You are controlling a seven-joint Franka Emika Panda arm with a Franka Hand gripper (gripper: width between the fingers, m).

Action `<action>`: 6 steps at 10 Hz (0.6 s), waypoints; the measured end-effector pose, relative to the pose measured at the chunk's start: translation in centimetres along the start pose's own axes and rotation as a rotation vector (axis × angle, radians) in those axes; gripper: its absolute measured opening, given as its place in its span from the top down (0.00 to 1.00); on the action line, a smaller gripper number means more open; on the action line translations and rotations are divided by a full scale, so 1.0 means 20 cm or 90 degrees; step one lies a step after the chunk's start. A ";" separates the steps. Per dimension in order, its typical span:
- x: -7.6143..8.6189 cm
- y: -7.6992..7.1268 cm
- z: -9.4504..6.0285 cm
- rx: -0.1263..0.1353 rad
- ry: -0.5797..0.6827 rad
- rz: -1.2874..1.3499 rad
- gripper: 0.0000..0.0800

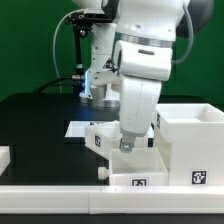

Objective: Assemble drawer

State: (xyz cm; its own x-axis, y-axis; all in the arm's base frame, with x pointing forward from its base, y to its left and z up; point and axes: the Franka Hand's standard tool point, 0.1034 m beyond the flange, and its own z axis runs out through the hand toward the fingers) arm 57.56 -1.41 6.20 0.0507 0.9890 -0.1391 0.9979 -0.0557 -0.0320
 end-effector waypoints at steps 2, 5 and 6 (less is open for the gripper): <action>-0.15 0.05 0.08 0.008 -0.006 0.000 0.19; -0.26 0.04 0.14 0.015 -0.006 0.005 0.19; -0.27 0.02 0.16 0.018 -0.006 0.008 0.19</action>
Offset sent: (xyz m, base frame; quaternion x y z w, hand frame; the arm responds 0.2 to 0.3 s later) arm 0.0120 -0.0287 -0.0115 0.0022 0.0151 -0.0380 0.9992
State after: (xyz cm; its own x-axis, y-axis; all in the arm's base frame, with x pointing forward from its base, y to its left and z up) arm 57.61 -7.22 3.75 0.0634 0.9869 -0.1484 0.9957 -0.0726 -0.0573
